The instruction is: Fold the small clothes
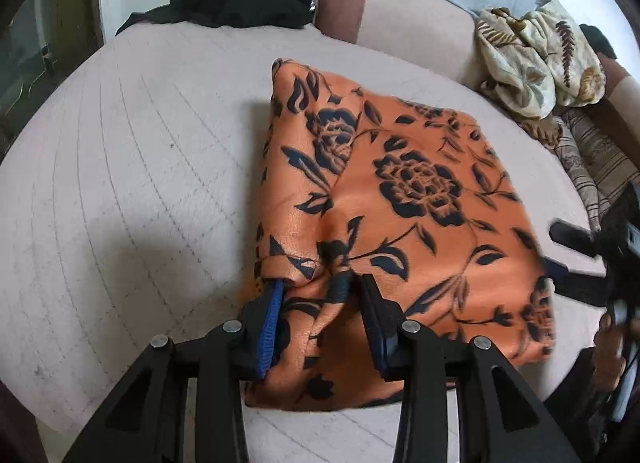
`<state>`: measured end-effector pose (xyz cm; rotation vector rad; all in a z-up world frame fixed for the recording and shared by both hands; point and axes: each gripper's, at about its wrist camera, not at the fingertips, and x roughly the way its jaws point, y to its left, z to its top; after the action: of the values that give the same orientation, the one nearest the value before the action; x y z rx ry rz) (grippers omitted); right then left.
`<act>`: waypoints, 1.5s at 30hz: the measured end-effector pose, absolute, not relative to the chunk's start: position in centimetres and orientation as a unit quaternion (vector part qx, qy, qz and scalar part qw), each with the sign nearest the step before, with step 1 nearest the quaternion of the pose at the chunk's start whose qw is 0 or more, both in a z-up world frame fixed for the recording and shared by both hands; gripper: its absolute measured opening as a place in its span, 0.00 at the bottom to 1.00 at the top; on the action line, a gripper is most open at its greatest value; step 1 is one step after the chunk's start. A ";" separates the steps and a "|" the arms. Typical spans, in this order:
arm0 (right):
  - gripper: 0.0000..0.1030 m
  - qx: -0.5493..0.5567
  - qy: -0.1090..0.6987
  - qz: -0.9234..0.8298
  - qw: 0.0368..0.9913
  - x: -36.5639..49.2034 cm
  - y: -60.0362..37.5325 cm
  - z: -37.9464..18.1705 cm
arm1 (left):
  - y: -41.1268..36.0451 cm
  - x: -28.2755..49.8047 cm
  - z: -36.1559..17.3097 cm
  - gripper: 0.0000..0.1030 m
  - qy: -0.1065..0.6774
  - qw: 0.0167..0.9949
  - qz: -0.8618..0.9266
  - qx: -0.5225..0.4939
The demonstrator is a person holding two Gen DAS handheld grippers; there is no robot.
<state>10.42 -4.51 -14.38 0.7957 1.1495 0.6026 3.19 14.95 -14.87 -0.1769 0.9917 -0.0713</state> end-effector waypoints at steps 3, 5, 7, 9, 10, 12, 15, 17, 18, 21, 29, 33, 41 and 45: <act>0.33 0.329 0.546 0.270 0.722 11.6 -3.3 -15.8 | 14.6 2.8 -13.9 0.38 0.477 0.875 -0.035 -0.077; 0.32 0.297 0.537 0.270 0.741 10.9 -3.2 -14.8 | 14.7 2.4 -12.4 0.38 0.464 0.880 -0.044 -0.091; 0.32 0.303 0.539 0.268 0.739 11.0 -3.2 -14.6 | 14.6 2.7 -10.9 0.38 0.446 0.889 -0.048 -0.098; 0.42 0.309 0.539 0.271 0.736 11.1 -3.4 -14.4 | 14.0 3.6 -11.1 0.40 0.443 0.892 -0.049 -0.079; 0.50 0.313 0.541 0.266 0.734 11.3 -3.5 -14.3 | 13.9 4.2 -12.0 0.40 0.457 0.886 -0.041 -0.063; 0.70 0.329 0.529 0.266 0.736 12.1 -3.7 -13.7 | 14.3 5.1 -14.5 0.39 0.492 0.868 -0.029 -0.065; 0.69 0.357 0.499 0.253 0.748 14.0 -4.7 -13.0 | 14.0 4.5 -14.3 0.39 0.476 0.877 -0.031 -0.058; 0.68 0.376 0.509 0.247 0.734 16.0 -4.7 -14.0 | 14.0 4.4 -14.5 0.40 0.474 0.878 -0.032 -0.060; 0.47 0.374 0.525 0.257 0.720 17.3 -4.1 -15.0 | 14.2 4.3 -14.6 0.39 0.473 0.878 -0.036 -0.064; 0.27 0.341 0.543 0.250 0.726 18.2 -2.8 -15.9 | 15.0 4.2 -14.5 0.37 0.476 0.874 -0.041 -0.086; 0.30 0.323 0.542 0.247 0.736 18.3 -2.1 -15.6 | 17.0 5.4 -15.4 0.35 0.497 0.858 -0.046 -0.123; 0.70 0.333 0.558 0.238 0.722 17.5 -3.9 -15.4 | 17.3 4.4 -14.7 0.35 0.479 0.867 -0.049 -0.126; 0.73 0.319 0.549 0.229 0.738 16.6 -4.5 -15.4 | 20.7 0.5 -15.3 0.52 0.498 0.849 -0.037 -0.171; 0.73 0.309 0.554 0.228 0.739 15.9 -4.2 -15.0 | 22.8 -2.1 -16.0 0.54 0.503 0.833 -0.036 -0.227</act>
<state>15.92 -4.18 -15.00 0.6772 1.2167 0.5011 -2.06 22.75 -16.03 -0.4807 1.0667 -0.0767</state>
